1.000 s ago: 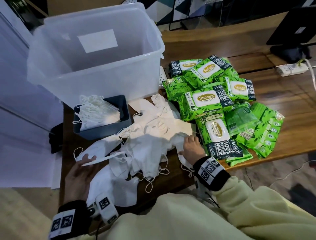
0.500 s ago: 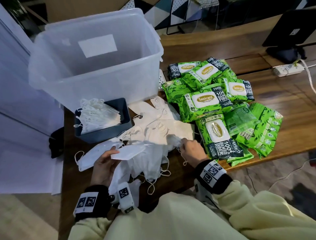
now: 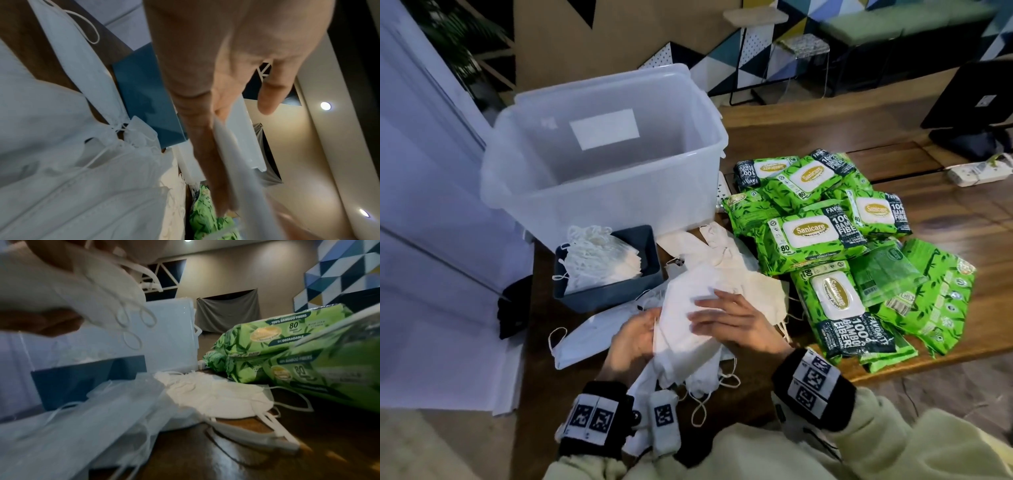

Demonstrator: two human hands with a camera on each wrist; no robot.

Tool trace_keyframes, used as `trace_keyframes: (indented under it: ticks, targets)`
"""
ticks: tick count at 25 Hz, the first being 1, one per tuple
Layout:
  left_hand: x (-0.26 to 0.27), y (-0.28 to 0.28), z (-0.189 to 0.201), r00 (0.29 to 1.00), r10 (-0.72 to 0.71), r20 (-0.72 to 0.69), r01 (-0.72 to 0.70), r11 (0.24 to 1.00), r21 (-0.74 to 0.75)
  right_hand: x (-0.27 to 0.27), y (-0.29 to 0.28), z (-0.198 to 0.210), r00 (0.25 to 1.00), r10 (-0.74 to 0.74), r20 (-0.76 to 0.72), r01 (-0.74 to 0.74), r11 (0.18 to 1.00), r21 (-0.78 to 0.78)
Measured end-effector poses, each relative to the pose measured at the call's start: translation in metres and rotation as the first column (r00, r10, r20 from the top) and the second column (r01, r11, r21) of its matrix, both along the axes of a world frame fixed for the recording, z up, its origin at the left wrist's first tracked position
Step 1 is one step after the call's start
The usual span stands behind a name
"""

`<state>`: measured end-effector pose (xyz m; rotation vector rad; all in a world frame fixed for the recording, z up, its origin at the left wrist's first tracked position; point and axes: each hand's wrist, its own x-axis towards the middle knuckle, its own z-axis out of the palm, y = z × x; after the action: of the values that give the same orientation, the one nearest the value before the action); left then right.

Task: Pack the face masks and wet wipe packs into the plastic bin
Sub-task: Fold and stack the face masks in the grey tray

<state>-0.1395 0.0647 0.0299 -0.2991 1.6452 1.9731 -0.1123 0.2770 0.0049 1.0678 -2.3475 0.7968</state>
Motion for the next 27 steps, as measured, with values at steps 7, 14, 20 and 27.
trace_keyframes:
  ticks: [7, 14, 20, 27]
  targets:
    - [0.01, -0.001, -0.007, 0.978, 0.048, -0.203, -0.055, 0.998, -0.028, 0.002, -0.008, -0.014, 0.991, 0.133, 0.028, -0.134, 0.99, 0.042]
    - [0.008, 0.004, -0.012, 0.955, 0.151, -0.254, -0.175, 0.982, -0.075, 0.004, -0.019, -0.011, 0.986, 0.156, 0.057, -0.161, 0.982, 0.097]
    - [0.011, -0.004, -0.012, 0.952, 0.094, -0.291, -0.141, 0.979, -0.144, 0.002, -0.017, -0.003, 0.981, 0.18, 0.066, -0.191, 0.953, 0.237]
    - [0.02, -0.017, -0.003, 0.933, -0.021, -0.359, -0.023, 0.993, -0.118, -0.006, -0.03, 0.019, 0.475, 0.175, 0.862, 0.297, 0.89, -0.345]
